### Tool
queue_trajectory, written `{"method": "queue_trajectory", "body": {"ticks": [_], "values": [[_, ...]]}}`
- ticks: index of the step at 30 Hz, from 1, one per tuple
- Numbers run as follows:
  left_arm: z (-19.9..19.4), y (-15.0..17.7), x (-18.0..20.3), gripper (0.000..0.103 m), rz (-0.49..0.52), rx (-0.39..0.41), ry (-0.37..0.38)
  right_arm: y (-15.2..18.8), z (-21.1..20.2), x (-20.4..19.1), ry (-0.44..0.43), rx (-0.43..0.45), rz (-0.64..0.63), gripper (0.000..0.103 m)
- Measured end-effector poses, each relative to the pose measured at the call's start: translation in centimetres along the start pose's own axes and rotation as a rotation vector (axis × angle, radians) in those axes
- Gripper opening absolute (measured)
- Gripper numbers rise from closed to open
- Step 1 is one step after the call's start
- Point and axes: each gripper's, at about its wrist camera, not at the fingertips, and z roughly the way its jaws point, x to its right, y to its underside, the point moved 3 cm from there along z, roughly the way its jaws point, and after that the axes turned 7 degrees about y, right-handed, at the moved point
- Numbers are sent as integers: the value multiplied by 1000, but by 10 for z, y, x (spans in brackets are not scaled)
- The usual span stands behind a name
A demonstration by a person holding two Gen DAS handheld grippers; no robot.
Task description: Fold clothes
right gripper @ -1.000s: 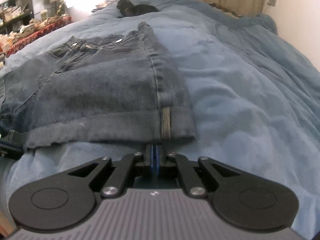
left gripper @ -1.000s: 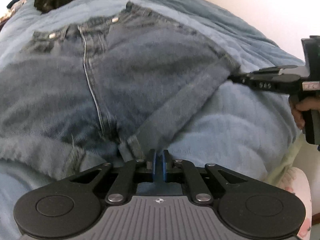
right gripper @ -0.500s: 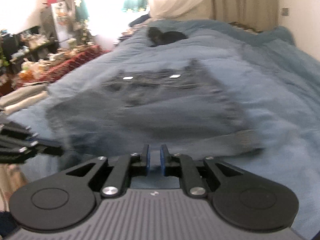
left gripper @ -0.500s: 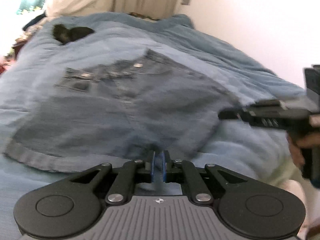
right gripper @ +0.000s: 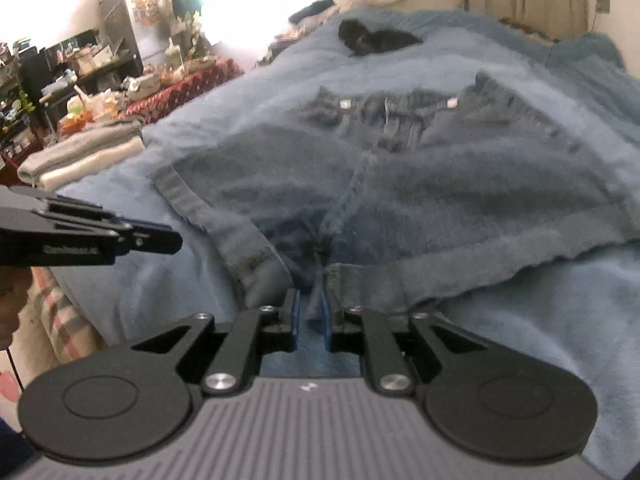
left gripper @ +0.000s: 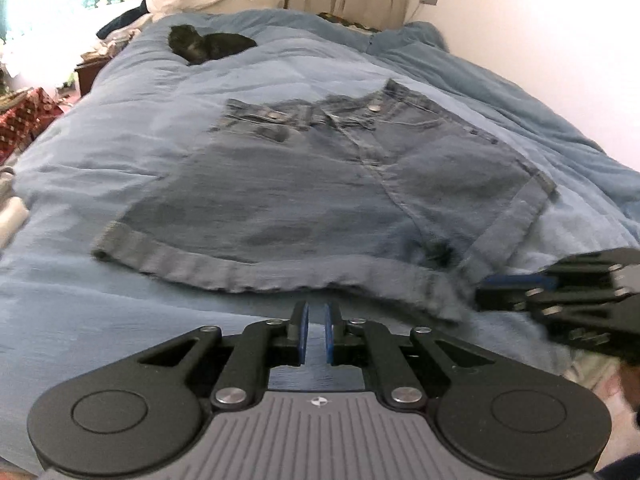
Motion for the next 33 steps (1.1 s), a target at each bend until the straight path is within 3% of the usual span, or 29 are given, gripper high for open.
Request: {"method": "queue_trajectory", "body": {"ticks": [3, 6, 15, 20, 22, 25, 30, 33], "values": [[-3, -3, -27, 20, -3, 7, -23, -6, -6, -15, 19, 26, -16, 36], [-4, -8, -55, 27, 6, 12, -69, -5, 0, -22, 35, -7, -4, 36], [13, -11, -118, 28, 57, -35, -165, 12, 21, -38, 132, -84, -57, 36], [26, -13, -138, 25, 106, -53, -214, 16, 19, -30, 168, -63, 23, 33], [28, -18, -144, 12, 103, -36, -227, 15, 15, -28, 180, -44, 50, 33], [28, -25, -155, 10, 60, -6, -187, 14, 8, -26, 190, -23, 77, 33], [15, -29, -150, 10, 62, 38, -21, 15, 4, -23, 185, -36, 124, 33], [17, -28, -146, 10, 114, 31, -43, 16, 4, -23, 185, -46, 138, 33]]}}
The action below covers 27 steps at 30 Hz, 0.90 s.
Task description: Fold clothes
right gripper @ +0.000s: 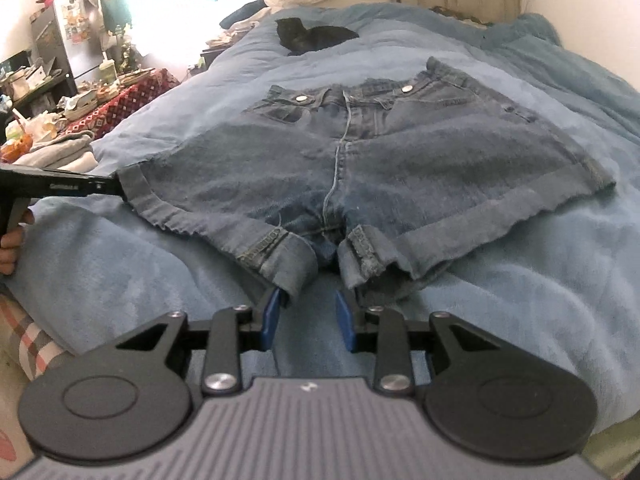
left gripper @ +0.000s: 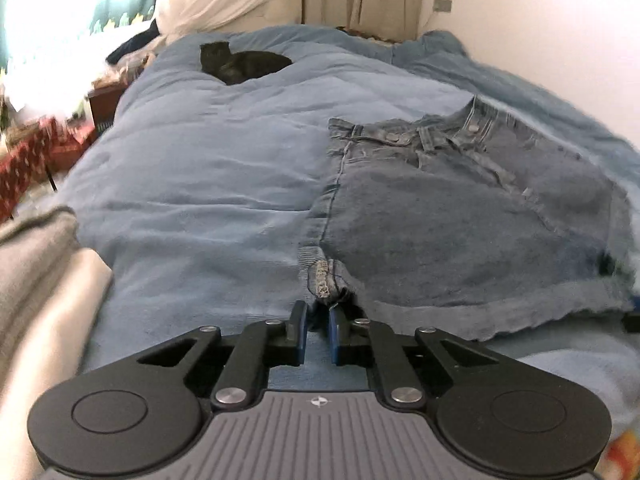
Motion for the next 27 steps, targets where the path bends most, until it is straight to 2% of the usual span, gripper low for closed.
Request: {"method": "queue_trajectory", "body": {"ticks": [4, 7, 8, 9, 10, 11, 12, 13, 14, 18, 20, 21, 23, 25, 27], "values": [[17, 0, -2, 11, 1, -53, -35, 2, 4, -3, 4, -14, 3, 33], [28, -3, -1, 19, -3, -79, -51, 2, 9, -8, 19, -20, -12, 34], [31, -5, 0, 19, -3, -76, -58, 3, 12, -9, 27, -26, -17, 34], [31, -7, 0, 13, -2, -69, -68, 3, 16, -9, 36, -33, -23, 32], [31, -9, 0, 10, -2, -60, -79, 3, 16, -10, 42, -29, -22, 29], [27, -11, 0, 9, 4, -42, -87, 3, 15, -10, 47, -22, -19, 16], [21, -13, 0, 9, 15, -21, -91, 2, 12, -9, 46, -9, -13, 10], [14, -15, -1, 9, 24, -4, -96, 0, 8, -8, 43, 6, -5, 9], [7, -17, -3, 9, 26, 11, -97, -1, 3, -5, 45, 22, 4, 0], [-9, -21, -13, 9, -2, 32, -87, -6, -4, 10, 107, 52, 50, 0], [-5, -22, -9, 9, -2, 9, -90, -5, -2, 13, 61, 36, 91, 2], [-3, -22, -6, 9, 7, 3, -94, -4, -1, 11, 19, 25, 101, 9], [-1, -21, -3, 9, 5, 0, -91, -1, -4, -2, -18, 15, 45, 14], [0, -21, -2, 9, -6, -2, -85, 4, -8, -19, 5, 19, -58, 25], [0, -21, -10, 9, -52, -6, -66, 6, -5, -31, 29, 23, -131, 28]]}}
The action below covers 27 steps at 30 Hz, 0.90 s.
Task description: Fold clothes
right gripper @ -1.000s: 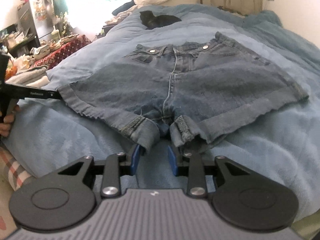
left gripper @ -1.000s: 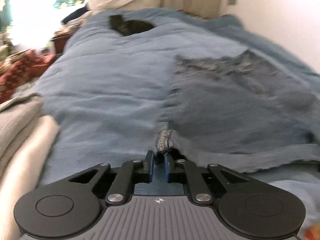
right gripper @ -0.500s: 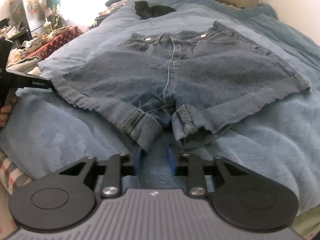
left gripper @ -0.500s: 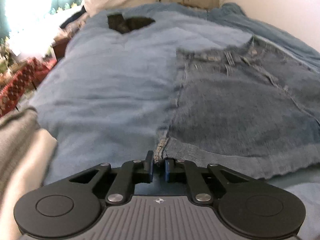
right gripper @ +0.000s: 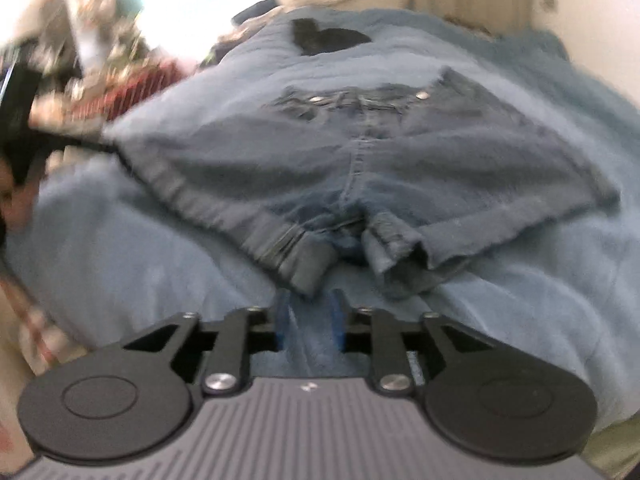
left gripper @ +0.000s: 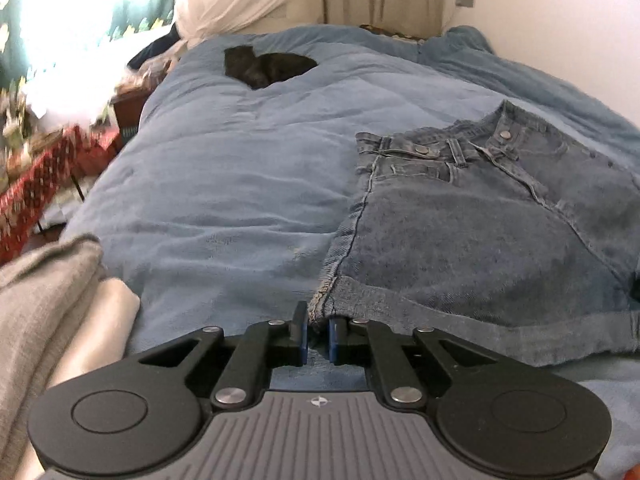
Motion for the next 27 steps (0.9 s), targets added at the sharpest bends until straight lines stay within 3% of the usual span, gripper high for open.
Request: {"method": "queue_trajectory", "body": {"ticks": [4, 15, 20, 24, 27], "values": [[-2, -2, -10, 9, -65, 5, 28, -3, 15, -6, 63, 0, -67, 25], [-2, -4, -6, 9, -57, 6, 19, -17, -5, 16, 36, 135, 117, 25], [0, -5, -5, 9, -52, 1, 10, -18, 18, 18, 29, 54, 152, 25], [2, -5, -5, 9, -63, -6, 9, -17, 35, 6, 63, 15, 99, 27], [3, -4, -4, 9, -60, -11, 9, -17, 32, -15, 115, 38, -58, 27]]}}
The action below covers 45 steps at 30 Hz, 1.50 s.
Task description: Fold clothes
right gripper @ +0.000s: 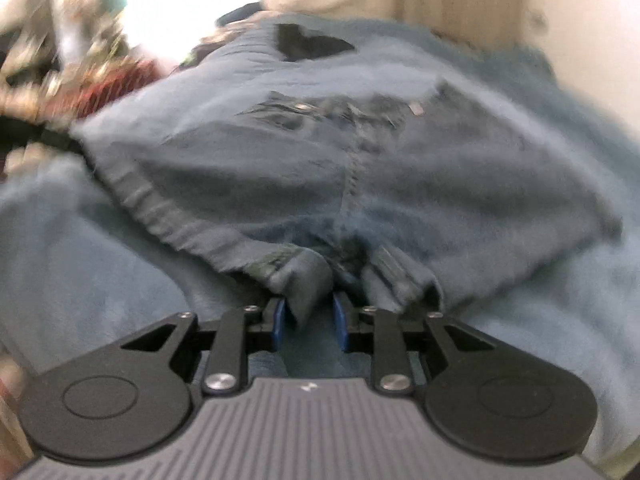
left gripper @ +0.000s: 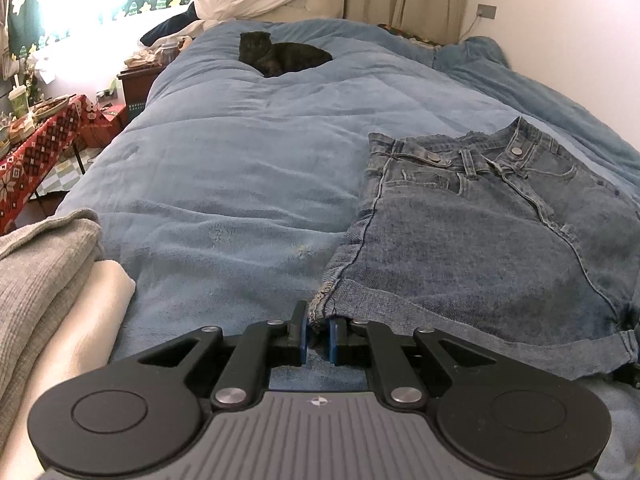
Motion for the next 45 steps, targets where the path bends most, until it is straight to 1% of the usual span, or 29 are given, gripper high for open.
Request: {"method": "queue_trajectory", "body": {"ticks": [1, 4, 7, 8, 9, 11, 12, 13, 14, 15, 16, 19, 21, 23, 26, 27, 29, 31, 34, 38, 40, 41, 43, 45], "values": [[0, 1, -1, 9, -2, -1, 1, 2, 0, 1, 6, -2, 1, 28], [0, 2, -1, 10, -6, 1, 8, 5, 1, 17, 33, 13, 80, 29], [-1, 2, 0, 10, 3, 8, 9, 2, -10, 25, 36, 97, 168, 29], [-1, 2, 0, 10, 7, 10, 11, 0, -12, 24, 40, 115, 170, 32], [0, 2, 1, 10, 8, 10, 15, -3, -8, 20, 39, 96, 155, 32], [4, 3, 2, 10, -2, -1, 21, -3, 7, 17, 11, 26, 179, 32], [7, 4, 2, 10, -7, -8, 20, -3, 14, 16, -4, -10, 194, 27], [8, 4, 2, 9, -5, -9, 12, -4, 16, 17, -9, -24, 202, 22], [7, 3, 2, 9, 6, -4, 2, -6, 16, 18, -12, -33, 208, 11], [4, 2, 2, 9, 20, 3, -6, -7, 17, 20, -14, -41, 215, 6], [-1, -1, 1, 9, 32, 12, -4, -8, 14, 26, -28, -50, 242, 5], [-24, -10, -2, 9, 44, 42, 46, -12, -1, 49, -64, -56, 322, 3], [-31, -12, -1, 9, 55, 41, 68, -12, -10, 57, -74, -55, 331, 3], [-20, -6, 2, 9, 85, 3, 35, -5, -2, 51, -76, -78, 312, 3], [9, 9, -2, 9, 61, -81, -9, 6, 13, 40, -66, -101, 266, 3], [16, 15, -3, 9, 53, -99, -18, 10, 18, 36, -60, -107, 247, 3], [20, 19, -1, 9, 58, -106, -38, 11, 18, 35, -64, -105, 228, 3], [17, 17, 1, 9, 52, -93, -51, 10, 13, 40, -75, -96, 254, 3], [4, 9, 0, 9, 27, -41, -46, 3, 1, 42, -75, -53, 244, 3], [13, 18, -2, 9, 18, -70, -40, 8, 7, 37, -84, -59, 225, 3], [14, 21, 0, 9, 18, -64, -50, 10, 8, 37, -92, -59, 221, 3], [11, 20, 2, 9, 15, -52, -56, 9, 8, 37, -98, -58, 220, 3], [-4, 15, 3, 9, 1, -2, -60, 7, 5, 41, -122, -50, 237, 3], [-24, 5, 6, 9, -4, 54, -53, 6, -15, 47, -143, -22, 251, 2]]}}
